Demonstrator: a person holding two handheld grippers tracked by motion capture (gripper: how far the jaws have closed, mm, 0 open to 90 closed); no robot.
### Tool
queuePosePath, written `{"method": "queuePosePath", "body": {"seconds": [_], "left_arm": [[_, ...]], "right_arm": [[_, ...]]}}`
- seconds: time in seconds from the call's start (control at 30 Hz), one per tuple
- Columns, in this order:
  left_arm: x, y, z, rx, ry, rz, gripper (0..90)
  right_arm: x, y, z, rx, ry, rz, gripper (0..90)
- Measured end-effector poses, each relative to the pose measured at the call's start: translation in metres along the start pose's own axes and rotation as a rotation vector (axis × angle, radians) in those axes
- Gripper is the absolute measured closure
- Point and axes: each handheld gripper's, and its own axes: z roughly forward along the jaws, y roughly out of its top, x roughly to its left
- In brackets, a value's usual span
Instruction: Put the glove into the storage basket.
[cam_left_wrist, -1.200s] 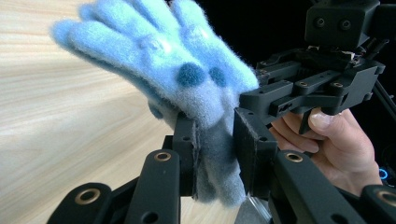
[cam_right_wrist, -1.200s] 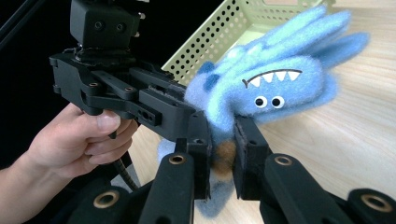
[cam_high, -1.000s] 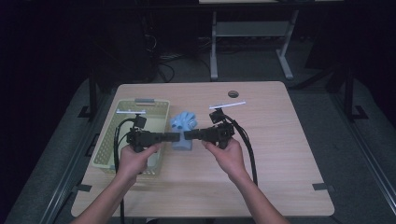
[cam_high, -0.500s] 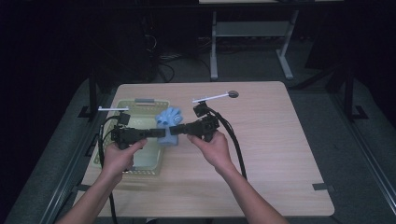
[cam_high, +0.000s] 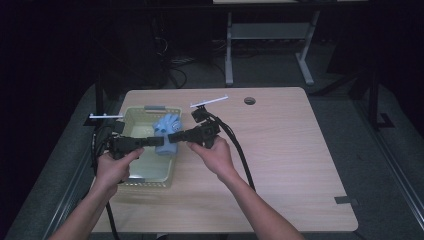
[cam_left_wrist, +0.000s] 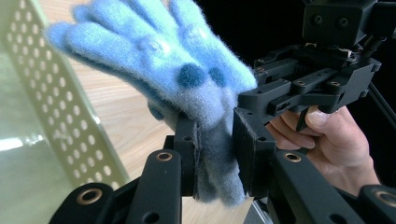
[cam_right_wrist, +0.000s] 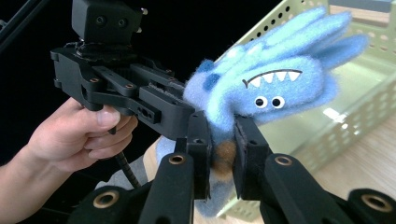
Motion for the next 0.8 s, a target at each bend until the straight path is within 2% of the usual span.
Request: {"method": "queuePosePath", "body": {"seconds": [0.27, 0.4, 0.47, 0.6, 0.8], "left_arm": [[0.007, 0.001, -0.009, -0.011, 0.013, -0.015, 72.0], [0.011, 0.001, -0.014, -0.015, 0.018, -0.025, 72.0], [0.014, 0.002, -0.021, -0.021, 0.013, -0.031, 72.0], [0.017, 0.004, -0.029, -0.018, 0.031, -0.028, 72.0], [0.023, 0.005, -0.037, -0.017, 0.040, -0.036, 72.0]], "right_arm": [[0.001, 0.005, 0.013, -0.002, 0.010, -0.007, 79.0], [0.000, 0.008, 0.021, -0.001, 0.024, 0.006, 79.0], [0.001, 0.010, 0.025, -0.005, 0.027, -0.008, 79.0], [0.003, 0.014, 0.034, -0.006, 0.035, -0.015, 79.0], [0.003, 0.017, 0.044, -0.005, 0.049, -0.002, 79.0]]}}
